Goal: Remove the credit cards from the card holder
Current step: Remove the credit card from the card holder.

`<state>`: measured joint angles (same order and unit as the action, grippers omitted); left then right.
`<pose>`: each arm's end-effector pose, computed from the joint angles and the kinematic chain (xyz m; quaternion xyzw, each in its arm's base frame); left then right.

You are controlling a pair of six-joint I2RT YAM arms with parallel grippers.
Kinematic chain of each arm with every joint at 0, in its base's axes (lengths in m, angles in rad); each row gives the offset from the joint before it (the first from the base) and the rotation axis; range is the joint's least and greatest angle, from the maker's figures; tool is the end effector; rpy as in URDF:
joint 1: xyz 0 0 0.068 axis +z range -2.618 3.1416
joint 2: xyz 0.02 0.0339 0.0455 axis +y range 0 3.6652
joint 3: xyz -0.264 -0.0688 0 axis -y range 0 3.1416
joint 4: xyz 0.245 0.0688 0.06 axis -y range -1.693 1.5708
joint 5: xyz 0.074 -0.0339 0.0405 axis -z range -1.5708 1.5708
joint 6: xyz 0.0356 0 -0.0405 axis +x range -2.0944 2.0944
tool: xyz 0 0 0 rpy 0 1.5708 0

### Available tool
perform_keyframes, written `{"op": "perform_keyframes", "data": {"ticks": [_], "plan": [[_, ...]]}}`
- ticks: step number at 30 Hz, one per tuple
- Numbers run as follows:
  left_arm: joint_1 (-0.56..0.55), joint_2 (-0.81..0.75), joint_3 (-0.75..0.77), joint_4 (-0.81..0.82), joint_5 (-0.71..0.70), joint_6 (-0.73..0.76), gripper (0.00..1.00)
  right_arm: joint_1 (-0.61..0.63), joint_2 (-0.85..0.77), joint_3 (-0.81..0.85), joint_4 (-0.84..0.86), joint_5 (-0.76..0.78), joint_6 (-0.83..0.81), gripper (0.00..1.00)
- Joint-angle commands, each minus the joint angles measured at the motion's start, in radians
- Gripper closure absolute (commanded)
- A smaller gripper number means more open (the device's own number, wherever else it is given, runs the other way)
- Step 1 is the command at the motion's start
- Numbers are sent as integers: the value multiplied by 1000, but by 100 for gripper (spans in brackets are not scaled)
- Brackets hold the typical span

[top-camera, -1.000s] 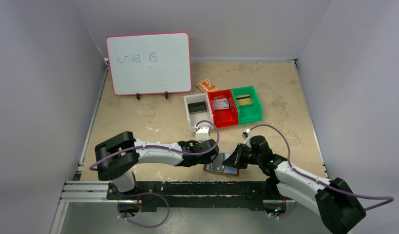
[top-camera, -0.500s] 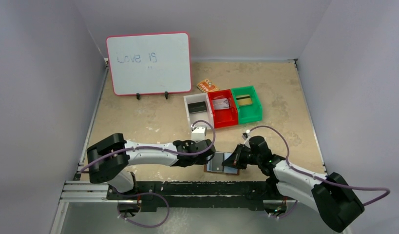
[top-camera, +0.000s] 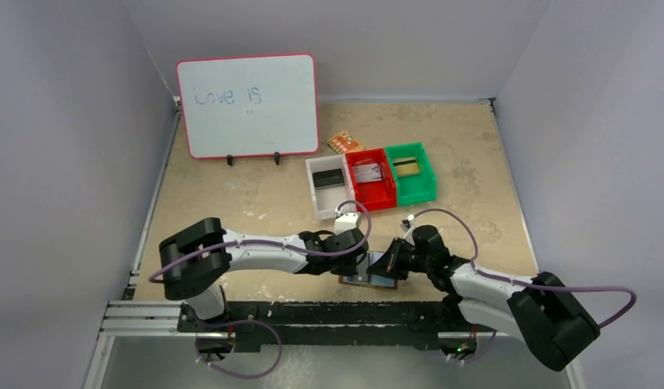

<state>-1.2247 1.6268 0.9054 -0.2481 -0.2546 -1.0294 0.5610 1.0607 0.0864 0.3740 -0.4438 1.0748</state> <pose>0.1169 -0.2977 0.1709 0.0550 0.9466 -0.2132 0.2356 0.1324 0.1012 0.1149 0.1200 0.8606 0.4651 0.1690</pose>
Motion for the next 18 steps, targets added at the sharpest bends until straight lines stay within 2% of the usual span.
{"op": "perform_keyframes", "data": {"ticks": [1,9,18], "plan": [[-4,69,32,0,36,-2,91,-4,-10,-29,-3,33,12,100],[-10,147,18,-125,-69,-47,99,-3,-89,-11,-134,86,21,100],[-20,133,-16,-157,-125,-77,100,-5,-186,-23,-208,122,51,100]]}}
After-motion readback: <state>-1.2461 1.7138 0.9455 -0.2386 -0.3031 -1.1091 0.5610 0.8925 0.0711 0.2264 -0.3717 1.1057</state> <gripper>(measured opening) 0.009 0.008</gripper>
